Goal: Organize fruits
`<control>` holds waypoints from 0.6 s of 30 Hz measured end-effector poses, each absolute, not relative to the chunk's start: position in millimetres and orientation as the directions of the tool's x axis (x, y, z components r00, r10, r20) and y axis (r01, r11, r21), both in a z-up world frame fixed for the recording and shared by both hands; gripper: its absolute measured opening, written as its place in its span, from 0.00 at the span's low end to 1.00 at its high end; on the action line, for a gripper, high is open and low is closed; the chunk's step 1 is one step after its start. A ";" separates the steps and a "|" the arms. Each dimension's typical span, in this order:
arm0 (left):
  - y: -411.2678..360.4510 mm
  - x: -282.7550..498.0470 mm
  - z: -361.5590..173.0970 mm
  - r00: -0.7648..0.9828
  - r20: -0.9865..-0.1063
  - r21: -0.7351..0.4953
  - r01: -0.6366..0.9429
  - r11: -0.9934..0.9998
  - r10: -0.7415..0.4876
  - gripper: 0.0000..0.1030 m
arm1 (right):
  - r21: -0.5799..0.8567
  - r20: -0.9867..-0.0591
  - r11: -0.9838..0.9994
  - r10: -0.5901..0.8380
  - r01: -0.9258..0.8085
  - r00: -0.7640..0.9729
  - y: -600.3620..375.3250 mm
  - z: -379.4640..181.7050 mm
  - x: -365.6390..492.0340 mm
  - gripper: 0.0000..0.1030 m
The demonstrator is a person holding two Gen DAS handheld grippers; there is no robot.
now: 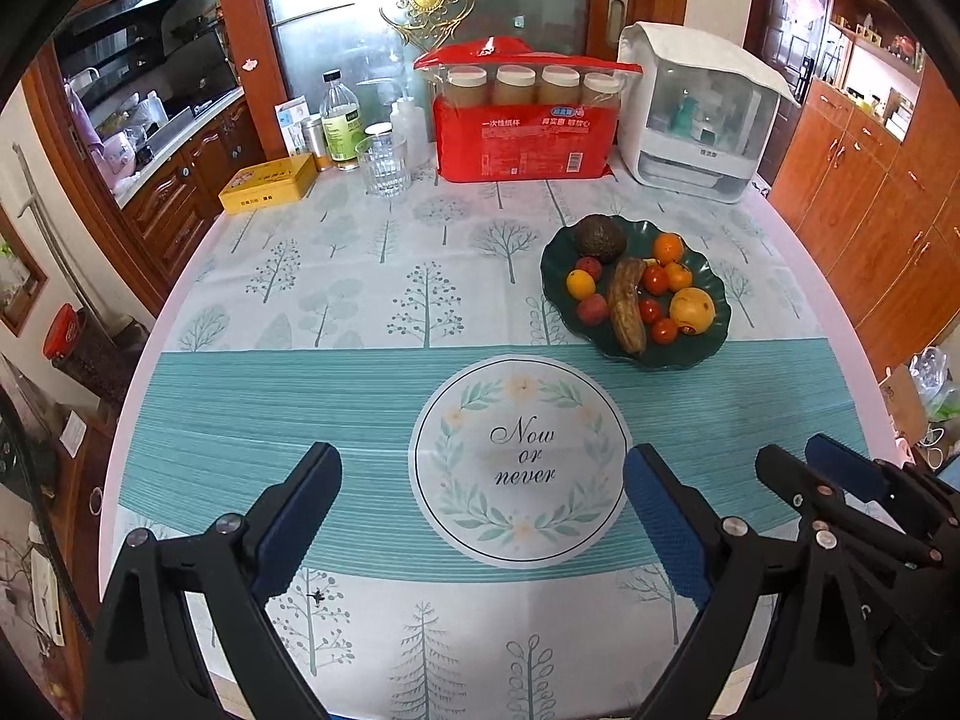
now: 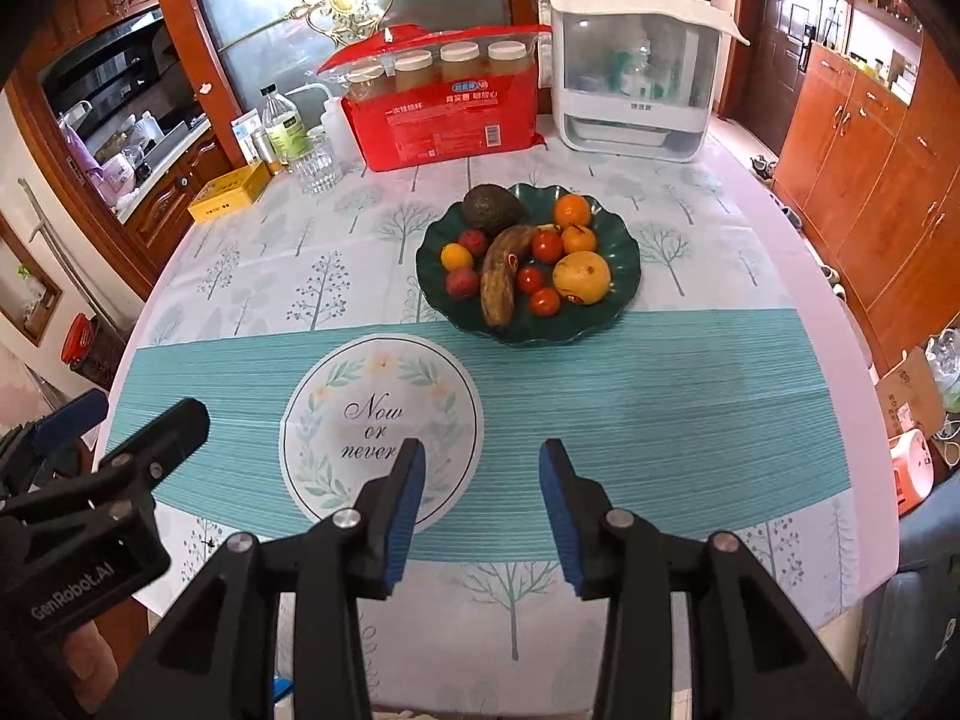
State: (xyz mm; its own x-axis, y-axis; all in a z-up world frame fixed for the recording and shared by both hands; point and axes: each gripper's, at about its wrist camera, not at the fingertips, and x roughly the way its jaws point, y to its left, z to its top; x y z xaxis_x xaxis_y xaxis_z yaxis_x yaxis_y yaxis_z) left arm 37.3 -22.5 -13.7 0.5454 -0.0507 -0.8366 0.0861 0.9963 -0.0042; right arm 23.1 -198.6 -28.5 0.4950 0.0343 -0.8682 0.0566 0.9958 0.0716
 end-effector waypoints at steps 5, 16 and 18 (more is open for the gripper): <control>-22.0 36.2 -13.1 0.543 -0.838 -0.005 0.089 0.996 -0.053 0.92 | 0.067 -0.856 0.997 0.033 0.047 0.516 -196.4 -23.4 21.5 0.39; -22.9 35.2 -12.9 0.542 -0.839 -0.007 0.091 0.996 -0.055 0.92 | 0.068 -0.845 0.997 0.038 0.037 0.534 -195.8 -18.7 19.7 0.39; -23.3 35.4 -13.0 0.540 -0.840 -0.007 0.090 0.996 -0.055 0.92 | 0.068 -0.845 0.997 0.038 0.037 0.534 -195.5 -18.2 19.0 0.39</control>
State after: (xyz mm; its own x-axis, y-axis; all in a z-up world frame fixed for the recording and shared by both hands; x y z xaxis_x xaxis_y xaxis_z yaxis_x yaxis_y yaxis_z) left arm 35.4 -23.3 -13.0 0.5403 -0.0551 -0.8396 0.0903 0.9959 -0.0072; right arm 19.0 -195.5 -18.2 0.5341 0.0376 -0.8446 0.0375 0.9970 0.0680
